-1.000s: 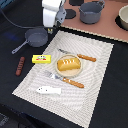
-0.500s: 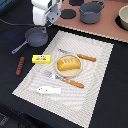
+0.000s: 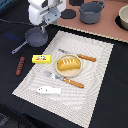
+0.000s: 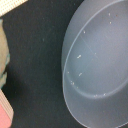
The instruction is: Interact with the objects in diverse but meaningful ways.
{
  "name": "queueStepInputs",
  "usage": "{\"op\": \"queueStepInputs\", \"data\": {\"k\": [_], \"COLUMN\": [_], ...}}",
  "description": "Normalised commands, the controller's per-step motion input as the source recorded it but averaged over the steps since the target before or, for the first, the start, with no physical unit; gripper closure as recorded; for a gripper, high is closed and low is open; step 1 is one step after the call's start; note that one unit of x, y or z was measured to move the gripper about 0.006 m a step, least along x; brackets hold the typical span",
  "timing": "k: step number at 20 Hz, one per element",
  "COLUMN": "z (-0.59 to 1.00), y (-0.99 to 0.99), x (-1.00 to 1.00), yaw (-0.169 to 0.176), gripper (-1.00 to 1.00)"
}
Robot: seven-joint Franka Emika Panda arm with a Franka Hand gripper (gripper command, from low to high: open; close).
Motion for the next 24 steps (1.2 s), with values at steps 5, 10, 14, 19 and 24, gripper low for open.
{"op": "queueStepInputs", "data": {"k": [5,10,14,19,24], "z": [-0.36,-0.43,-0.42,-0.36,-0.15], "y": [-0.05,0.00,0.00,0.00,0.00], "x": [-0.25,-0.30,-0.30,-0.31,-0.17], "yaw": [-0.090,-0.084,-0.080,-0.069,-0.016], "gripper": [-1.00,-1.00,-1.00,-1.00,-1.00]}}
